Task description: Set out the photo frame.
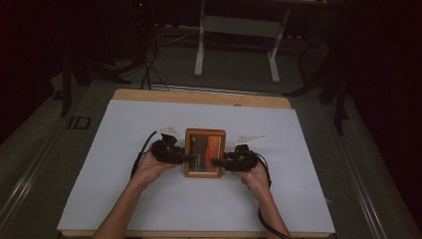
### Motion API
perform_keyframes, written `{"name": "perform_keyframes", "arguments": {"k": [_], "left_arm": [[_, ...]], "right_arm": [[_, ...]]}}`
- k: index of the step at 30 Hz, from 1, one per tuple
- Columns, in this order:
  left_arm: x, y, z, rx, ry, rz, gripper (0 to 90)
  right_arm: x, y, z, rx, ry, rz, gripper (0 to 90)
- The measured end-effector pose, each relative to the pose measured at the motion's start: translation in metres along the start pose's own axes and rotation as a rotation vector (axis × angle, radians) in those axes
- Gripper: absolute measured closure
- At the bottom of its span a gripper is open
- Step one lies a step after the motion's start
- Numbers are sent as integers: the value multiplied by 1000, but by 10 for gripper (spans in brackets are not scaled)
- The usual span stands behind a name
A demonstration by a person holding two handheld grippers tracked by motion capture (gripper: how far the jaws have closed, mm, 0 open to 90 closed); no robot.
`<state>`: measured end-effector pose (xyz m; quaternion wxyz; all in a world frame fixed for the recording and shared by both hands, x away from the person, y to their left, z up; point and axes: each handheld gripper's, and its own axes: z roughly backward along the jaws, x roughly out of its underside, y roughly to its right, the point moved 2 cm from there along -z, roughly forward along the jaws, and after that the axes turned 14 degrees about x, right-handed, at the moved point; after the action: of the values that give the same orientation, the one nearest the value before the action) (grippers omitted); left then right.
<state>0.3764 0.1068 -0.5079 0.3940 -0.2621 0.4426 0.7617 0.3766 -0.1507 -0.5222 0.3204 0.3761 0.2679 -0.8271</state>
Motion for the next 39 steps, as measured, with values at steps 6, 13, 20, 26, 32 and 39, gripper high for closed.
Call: {"name": "perform_keyframes", "arguments": {"k": [6,13,20,26,32,39], "left_arm": [[-1,-2,-1,0,10,14,578],[-1,0,-1,9,1,23,527],[6,3,8,-2,36,36,407],[19,9,36,-100,101,23,357],[36,14,64,-256,140,13,357],[54,18,70,-389,131,-9,358]], "right_arm": [[0,1,0,3,-5,7,575],[-1,1,-1,13,-15,25,522],[2,4,4,66,-9,5,364],[5,7,23,113,4,2,320],[10,10,49,193,-2,35,316],[25,18,72,300,-16,52,315]]}}
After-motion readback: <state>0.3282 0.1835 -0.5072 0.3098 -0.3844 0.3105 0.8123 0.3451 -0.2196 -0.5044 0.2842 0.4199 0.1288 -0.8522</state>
